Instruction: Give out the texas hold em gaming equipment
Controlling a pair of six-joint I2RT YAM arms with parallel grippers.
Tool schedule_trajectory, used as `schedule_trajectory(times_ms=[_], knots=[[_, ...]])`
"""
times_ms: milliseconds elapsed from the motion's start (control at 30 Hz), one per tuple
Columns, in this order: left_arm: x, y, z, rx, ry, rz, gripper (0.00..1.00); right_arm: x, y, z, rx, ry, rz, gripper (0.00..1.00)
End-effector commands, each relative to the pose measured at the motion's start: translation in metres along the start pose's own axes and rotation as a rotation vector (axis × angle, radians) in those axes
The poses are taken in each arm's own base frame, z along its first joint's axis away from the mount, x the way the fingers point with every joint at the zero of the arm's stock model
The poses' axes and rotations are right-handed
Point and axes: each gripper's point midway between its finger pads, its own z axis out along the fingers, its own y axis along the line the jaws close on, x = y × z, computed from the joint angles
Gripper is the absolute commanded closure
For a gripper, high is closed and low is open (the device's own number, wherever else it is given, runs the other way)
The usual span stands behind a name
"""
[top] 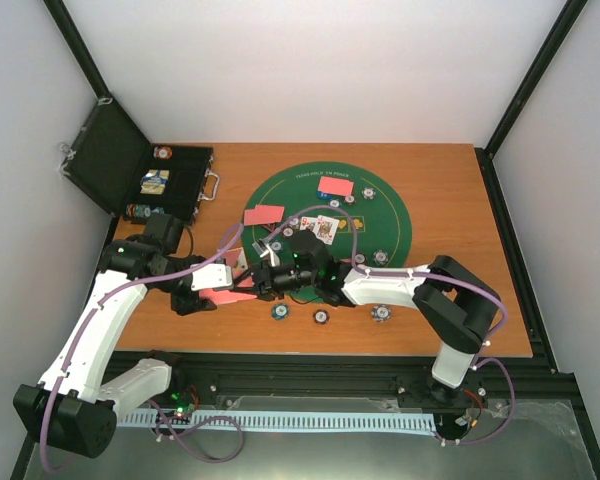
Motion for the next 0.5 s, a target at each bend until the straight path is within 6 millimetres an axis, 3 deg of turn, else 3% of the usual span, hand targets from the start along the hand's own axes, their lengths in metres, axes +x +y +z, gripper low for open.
schedule_trajectory(times_ms=[0,133,267,467], knots=[[-0.011,0.002,-0.011,-0.022,-0.047,0.011,0.73,0.000,-0.001,-0.009,0.034,-0.016,-0.005,0.72],[-0.011,0.002,-0.011,-0.022,-0.047,0.011,0.73,0.000,0.002,-0.015,0.052,-0.012,-0.023,0.76],[-0.011,0.002,-0.012,-0.024,-0.044,0.013,0.73,-0.002,0.000,-0.027,0.107,-0.004,-0.044,0.92],[-0.012,0.004,-0.012,-0.023,-0.045,0.013,0.73,-0.003,0.001,-0.045,0.161,0.002,-0.065,0.94]])
